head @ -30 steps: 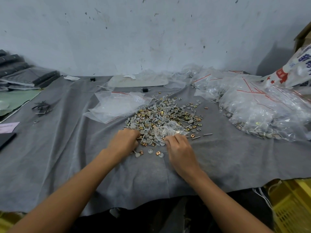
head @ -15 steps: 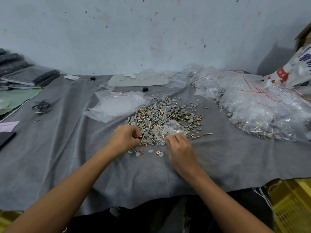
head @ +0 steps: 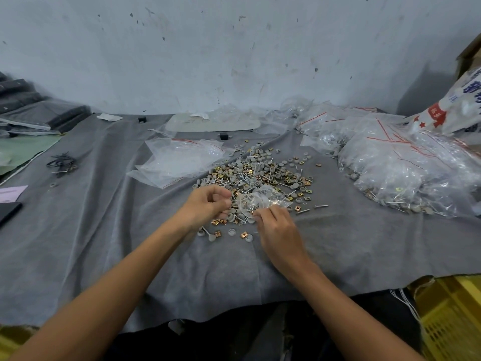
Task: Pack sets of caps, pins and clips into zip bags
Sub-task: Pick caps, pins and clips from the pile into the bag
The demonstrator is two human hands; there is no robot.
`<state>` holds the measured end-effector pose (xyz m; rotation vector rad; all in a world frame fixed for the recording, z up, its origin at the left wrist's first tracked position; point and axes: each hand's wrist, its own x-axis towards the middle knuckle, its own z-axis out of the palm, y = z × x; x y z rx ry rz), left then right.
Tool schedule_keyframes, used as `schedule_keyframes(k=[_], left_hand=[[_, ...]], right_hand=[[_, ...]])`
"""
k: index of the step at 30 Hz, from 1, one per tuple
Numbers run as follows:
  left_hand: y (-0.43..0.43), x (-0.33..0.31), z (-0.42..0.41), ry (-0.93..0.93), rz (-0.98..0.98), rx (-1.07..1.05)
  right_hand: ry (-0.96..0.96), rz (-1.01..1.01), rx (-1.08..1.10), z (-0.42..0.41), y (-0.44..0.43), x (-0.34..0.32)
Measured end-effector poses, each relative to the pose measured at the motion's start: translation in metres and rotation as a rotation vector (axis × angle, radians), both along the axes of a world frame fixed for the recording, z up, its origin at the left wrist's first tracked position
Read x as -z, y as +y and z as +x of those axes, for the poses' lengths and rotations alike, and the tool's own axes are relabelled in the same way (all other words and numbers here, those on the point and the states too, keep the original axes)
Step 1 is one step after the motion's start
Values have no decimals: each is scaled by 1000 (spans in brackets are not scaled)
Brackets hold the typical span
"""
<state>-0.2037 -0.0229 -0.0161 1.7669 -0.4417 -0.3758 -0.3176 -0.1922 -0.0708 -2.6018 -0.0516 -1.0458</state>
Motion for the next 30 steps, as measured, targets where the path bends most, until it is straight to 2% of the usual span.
schedule_keyframes(k=[6, 10, 14, 16, 18, 20, 23, 30], left_hand=[[-23, -4, -8, -85, 44, 90], [-32, -3, -6, -105, 62, 16], [-37, -4, -8, -66, -13, 5], [-37, -3, -11, -145, -6, -14], [-32, -1, -9, -367, 111, -94], [-27, -1, -7, -528, 300, -67], [-25, -2, 1, -586, 513, 48], [-48, -31, 15, -496, 336, -22]], right_hand=[[-29, -8, 10, 0, 0, 1], [-43, -17, 8, 1, 0, 1], [-38, -18, 11, 1, -1, 2], [-42, -19, 15, 1, -1, 2], [-48, -17, 13, 2, 0, 2], [-32, 34, 16, 2, -1, 0], [-15, 161, 37, 6, -7, -7], [-24, 159, 30, 29, -38, -69]])
